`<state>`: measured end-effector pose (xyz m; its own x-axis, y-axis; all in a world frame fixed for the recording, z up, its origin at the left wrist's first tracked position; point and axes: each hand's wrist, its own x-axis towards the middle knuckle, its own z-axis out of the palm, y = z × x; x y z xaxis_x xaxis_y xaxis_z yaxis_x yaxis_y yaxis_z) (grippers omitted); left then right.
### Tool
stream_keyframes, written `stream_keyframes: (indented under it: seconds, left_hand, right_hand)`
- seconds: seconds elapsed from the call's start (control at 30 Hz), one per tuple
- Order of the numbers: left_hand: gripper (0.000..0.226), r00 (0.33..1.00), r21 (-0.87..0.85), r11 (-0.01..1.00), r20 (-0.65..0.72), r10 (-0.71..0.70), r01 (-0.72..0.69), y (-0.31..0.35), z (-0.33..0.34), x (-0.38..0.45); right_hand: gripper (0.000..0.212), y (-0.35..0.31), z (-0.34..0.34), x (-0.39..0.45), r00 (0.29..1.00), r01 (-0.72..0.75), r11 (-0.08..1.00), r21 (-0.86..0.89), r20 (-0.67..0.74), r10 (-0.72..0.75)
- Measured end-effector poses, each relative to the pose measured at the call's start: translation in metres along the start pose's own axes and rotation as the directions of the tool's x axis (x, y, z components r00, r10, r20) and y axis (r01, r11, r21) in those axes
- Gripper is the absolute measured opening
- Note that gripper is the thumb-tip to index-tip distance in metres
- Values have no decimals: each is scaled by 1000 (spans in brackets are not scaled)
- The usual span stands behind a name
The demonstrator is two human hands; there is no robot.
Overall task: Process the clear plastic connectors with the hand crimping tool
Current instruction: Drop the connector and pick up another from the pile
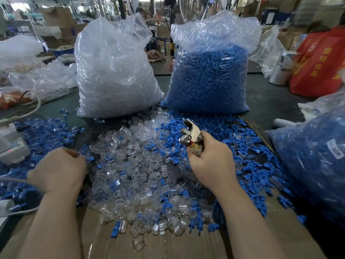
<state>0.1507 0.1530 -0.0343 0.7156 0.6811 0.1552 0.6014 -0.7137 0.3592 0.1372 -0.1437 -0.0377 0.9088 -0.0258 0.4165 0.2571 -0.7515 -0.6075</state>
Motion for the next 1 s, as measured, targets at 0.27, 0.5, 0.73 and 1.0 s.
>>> stream_keyframes:
  seconds: [0.27,0.5,0.73,1.0]
  left_hand:
    - [31,986,53,990,-98,137,-132,26,-11,-17]
    - [20,709,-440,692,158,687,-573,89,1,-78]
    - [23,519,-159,556,222,825,-816,94,32,-96]
    - [26,573,-172,634,300,762,-754,94,29,-93]
  right_hand:
    - [11,2,0,1,1000,-29,999,-32,-13,29]
    - [13,1,1,2,999,-42,998,-55,-29,40]
    - [20,0,1,1,999,-4,999,-40,-46,2]
    - [17,1,2,1,999,-12,999,-39,-39,10]
